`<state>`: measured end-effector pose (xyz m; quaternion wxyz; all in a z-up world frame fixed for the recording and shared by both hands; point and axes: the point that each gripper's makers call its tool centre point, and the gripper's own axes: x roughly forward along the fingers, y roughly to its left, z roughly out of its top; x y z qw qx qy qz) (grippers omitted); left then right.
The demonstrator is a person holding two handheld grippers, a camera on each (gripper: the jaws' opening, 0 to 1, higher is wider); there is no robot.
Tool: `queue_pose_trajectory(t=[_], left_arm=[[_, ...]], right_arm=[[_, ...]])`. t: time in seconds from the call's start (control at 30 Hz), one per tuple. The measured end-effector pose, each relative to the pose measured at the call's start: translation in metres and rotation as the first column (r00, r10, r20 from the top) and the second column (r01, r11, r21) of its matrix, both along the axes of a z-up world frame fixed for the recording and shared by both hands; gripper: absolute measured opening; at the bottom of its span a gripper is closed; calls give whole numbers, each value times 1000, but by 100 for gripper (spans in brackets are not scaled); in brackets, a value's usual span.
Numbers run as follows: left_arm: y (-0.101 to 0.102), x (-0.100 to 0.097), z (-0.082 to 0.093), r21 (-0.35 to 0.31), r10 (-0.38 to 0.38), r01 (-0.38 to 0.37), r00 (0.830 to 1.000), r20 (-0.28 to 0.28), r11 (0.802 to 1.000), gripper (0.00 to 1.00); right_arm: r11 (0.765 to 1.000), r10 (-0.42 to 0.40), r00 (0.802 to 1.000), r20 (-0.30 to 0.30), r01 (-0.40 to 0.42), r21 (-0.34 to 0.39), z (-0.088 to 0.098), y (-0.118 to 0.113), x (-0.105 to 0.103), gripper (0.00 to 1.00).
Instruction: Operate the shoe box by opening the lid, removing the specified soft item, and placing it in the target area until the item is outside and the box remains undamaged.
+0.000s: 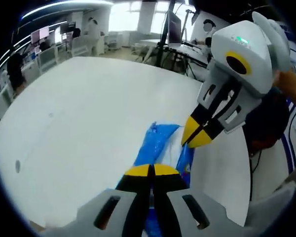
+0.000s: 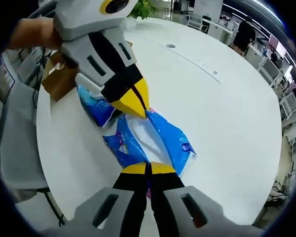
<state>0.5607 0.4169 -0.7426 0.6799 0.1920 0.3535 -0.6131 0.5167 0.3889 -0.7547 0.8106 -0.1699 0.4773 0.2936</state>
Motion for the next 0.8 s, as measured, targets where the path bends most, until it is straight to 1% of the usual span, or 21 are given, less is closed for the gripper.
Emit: queue_pose_trajectory(t=[0.3, 0.4, 0.63, 0.7, 0.8], left_arm=[[-1, 4, 0, 0, -1, 1, 1000, 15, 1000, 0], [-1, 3, 0, 2, -3, 3, 1000, 13, 1000, 0], [2, 0, 0, 13, -14, 14, 1000, 20, 1000, 0], [3, -1, 1, 18, -27, 26, 999, 41, 1000, 0], [2, 0, 4, 15, -30, 29, 998, 55, 999, 0]], right_arm=[[1000, -1, 1000, 14, 1, -14, -2, -4, 4, 0], [1000, 3, 1000, 13, -2, -15, -2, -4, 3, 0], [1000, -19, 1000, 6, 19, -13, -2, -3, 1, 0], [1000, -25, 1000, 11, 25, -14, -1, -3, 1, 0], [999, -31, 999, 25, 32, -24, 2, -5, 0, 1]])
